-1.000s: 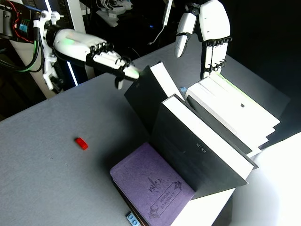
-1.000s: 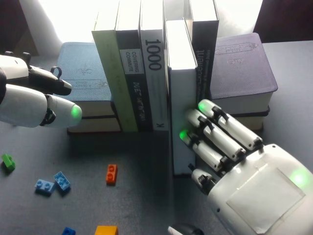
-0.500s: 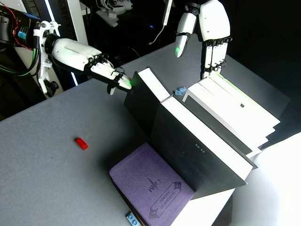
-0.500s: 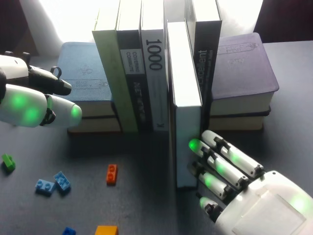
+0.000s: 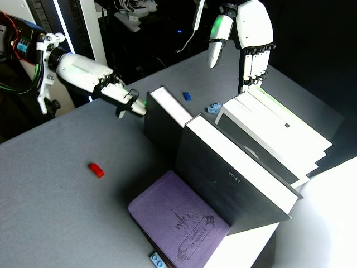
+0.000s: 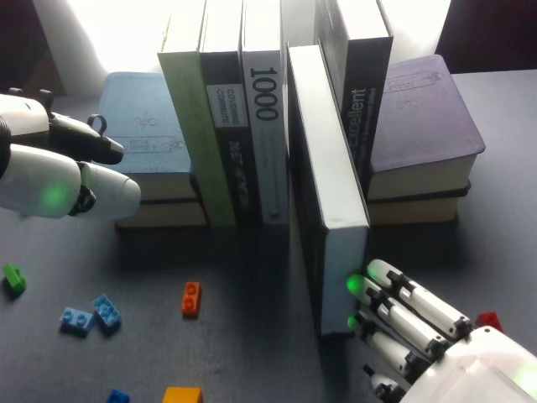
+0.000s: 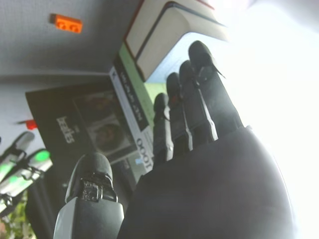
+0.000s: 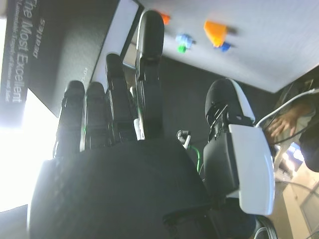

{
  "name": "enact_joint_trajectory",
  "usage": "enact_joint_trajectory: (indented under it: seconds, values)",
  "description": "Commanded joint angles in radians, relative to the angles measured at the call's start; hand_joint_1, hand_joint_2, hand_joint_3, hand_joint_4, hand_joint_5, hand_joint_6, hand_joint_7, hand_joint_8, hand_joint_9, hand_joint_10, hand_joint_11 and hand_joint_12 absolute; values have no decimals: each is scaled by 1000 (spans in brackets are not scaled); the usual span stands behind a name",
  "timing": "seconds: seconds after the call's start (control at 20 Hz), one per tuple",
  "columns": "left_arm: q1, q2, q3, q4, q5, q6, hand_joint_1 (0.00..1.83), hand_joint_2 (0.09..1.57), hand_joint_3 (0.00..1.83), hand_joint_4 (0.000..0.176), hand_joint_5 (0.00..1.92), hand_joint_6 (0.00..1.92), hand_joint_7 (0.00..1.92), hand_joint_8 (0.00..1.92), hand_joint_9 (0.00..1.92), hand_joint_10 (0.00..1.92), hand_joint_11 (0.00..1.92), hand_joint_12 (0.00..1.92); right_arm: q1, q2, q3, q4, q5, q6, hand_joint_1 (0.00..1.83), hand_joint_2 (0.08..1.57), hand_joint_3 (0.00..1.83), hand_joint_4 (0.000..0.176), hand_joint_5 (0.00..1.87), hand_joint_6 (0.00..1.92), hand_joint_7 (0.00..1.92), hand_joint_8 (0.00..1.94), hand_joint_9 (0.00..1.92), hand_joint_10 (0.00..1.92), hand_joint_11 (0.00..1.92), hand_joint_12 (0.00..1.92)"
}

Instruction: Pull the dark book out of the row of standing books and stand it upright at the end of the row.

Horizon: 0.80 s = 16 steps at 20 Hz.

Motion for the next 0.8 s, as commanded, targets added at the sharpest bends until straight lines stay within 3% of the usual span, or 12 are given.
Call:
enact_joint_trajectory:
  seconds: [0.0,0.05,0.15,0.25,0.3,0.45,0.5,0.6,0.75]
  values:
    - [-12,11,4,28,-70,-3,0,1224,0,80,248,3,321,1,350,4,439,12,-2,8,-3,-63,101,-1,0,1215,2,0,868,739,363,16,6,3,0,0]
    - [-12,11,4,28,-70,-3,0,1229,0,69,241,0,314,0,353,5,436,11,-2,8,-3,-63,101,0,0,1223,5,0,873,742,364,15,18,8,0,0]
    - [-12,11,4,28,-70,-3,0,1217,0,83,243,2,337,10,364,8,438,11,-2,8,-3,-63,101,6,0,1201,0,0,825,778,330,10,0,0,0,0]
    - [-12,11,4,28,-70,-3,0,1226,0,70,254,5,338,7,378,11,466,22,3,7,-2,-63,98,13,0,1214,3,0,880,703,375,14,14,6,0,0]
    - [-12,11,4,28,-70,-3,0,1225,0,75,252,4,330,3,375,9,462,20,13,6,0,-63,93,18,0,1211,1,0,825,805,347,6,2,0,0,0]
    - [-12,11,3,28,-70,-3,0,1219,0,87,259,6,336,5,363,3,424,3,59,-3,30,-63,73,29,0,1200,0,0,792,822,325,10,0,0,0,0]
    - [-12,11,3,28,-70,-3,0,1230,2,66,251,2,325,0,375,7,454,16,77,-7,44,-63,66,36,0,1223,6,0,872,764,384,21,21,9,0,0]
    - [-12,11,3,28,-70,-3,0,1220,0,87,262,5,347,8,379,6,461,18,103,-10,67,-59,55,45,0,1205,0,0,812,809,336,0,0,0,0,0]
    - [-12,11,3,28,-70,-3,0,1221,0,92,257,1,348,6,372,1,452,13,101,-9,62,-49,56,34,0,1193,0,0,847,757,345,10,0,0,0,0]
